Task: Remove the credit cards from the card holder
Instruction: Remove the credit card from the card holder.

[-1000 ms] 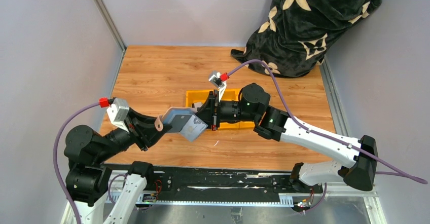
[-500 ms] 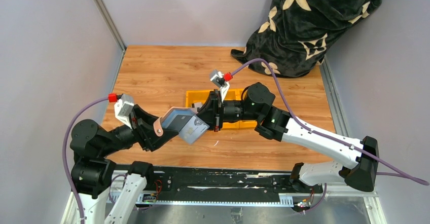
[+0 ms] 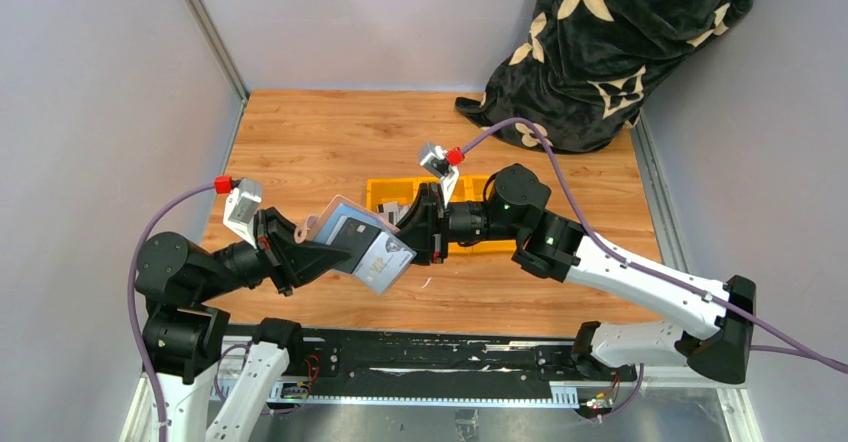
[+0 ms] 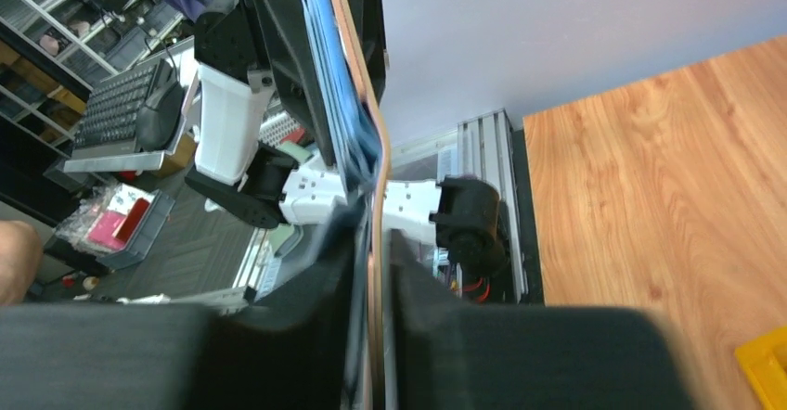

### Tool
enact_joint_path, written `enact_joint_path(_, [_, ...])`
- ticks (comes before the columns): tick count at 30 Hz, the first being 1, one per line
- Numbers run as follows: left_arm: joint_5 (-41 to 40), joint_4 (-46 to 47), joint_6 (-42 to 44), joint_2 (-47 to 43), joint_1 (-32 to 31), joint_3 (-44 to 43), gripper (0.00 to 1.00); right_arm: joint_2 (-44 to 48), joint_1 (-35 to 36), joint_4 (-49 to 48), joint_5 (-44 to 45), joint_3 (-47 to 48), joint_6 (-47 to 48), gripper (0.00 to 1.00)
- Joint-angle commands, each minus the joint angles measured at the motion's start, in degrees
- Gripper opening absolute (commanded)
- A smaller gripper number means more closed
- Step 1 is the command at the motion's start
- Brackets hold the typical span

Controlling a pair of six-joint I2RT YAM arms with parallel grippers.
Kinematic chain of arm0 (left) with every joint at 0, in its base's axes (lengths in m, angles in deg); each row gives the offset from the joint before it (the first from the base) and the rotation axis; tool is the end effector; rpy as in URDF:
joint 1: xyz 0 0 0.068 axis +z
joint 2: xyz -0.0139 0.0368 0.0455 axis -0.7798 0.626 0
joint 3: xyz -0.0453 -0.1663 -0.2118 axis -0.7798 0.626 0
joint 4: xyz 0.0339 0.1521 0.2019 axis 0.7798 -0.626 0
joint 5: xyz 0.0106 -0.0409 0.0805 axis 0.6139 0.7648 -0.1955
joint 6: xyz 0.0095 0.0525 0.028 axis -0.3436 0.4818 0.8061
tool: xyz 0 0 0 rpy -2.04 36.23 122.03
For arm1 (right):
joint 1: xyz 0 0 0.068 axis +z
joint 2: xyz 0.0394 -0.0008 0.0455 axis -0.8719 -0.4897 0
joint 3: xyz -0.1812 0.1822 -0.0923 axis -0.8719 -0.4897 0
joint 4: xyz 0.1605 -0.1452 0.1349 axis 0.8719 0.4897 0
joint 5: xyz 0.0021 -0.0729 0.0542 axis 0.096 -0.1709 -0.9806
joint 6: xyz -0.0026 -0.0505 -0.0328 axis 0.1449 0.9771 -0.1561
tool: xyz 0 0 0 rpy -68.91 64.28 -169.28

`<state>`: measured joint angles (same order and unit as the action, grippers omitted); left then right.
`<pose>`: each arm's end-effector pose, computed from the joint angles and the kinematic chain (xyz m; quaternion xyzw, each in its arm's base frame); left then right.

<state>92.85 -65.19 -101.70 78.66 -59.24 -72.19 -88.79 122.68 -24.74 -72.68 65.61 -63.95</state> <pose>0.0342 -0.0430 0.4237 0.2257 0.6454 -0.5341 0.4972 0.1046 0.2522 0.4268 -0.3799 0.5148 0.6769 0.3640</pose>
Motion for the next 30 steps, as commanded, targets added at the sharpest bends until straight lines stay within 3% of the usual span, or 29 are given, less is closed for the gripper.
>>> enact_joint_path(1, [2.2, 3.4, -2.0, 0.7, -0.1, 0.1, 0.00, 3.6, -1.5, 7.8, -0.2, 1.3, 3.5, 0.29])
enact_joint_path(5, [3.7, 4.2, -2.7, 0.7, -0.1, 0.1, 0.00, 7.1, -5.0, 14.4, 0.7, 1.6, 5.1, 0.60])
enact_joint_path(10, [4.4, 4.5, -2.8, 0.5, -0.1, 0.2, 0.00, 11.9, -8.0, 14.4, 2.6, 0.8, 4.3, 0.72])
enact_joint_path(16, [5.9, 6.8, -5.2, 0.5, -0.1, 0.9, 0.00, 8.5, -8.0, 5.4, -4.5, 1.0, -2.4, 0.79])
enact_joint_path(22, [6.0, 8.0, -6.3, 0.1, -0.1, 1.4, 0.00, 5.0, -6.9, -1.0, -7.7, 0.0, -5.2, 0.79])
enact_joint_path(24, [5.9, 8.6, -6.8, 0.1, -0.1, 1.6, 0.00, 4.3, -6.1, -1.9, -7.9, 0.1, -5.2, 0.74])
enact_joint_path(30, [5.8, 13.7, -12.4, -0.1, -0.1, 4.7, 0.00, 2.3, -4.6, -0.2, -9.9, 1.9, -5.0, 0.41])
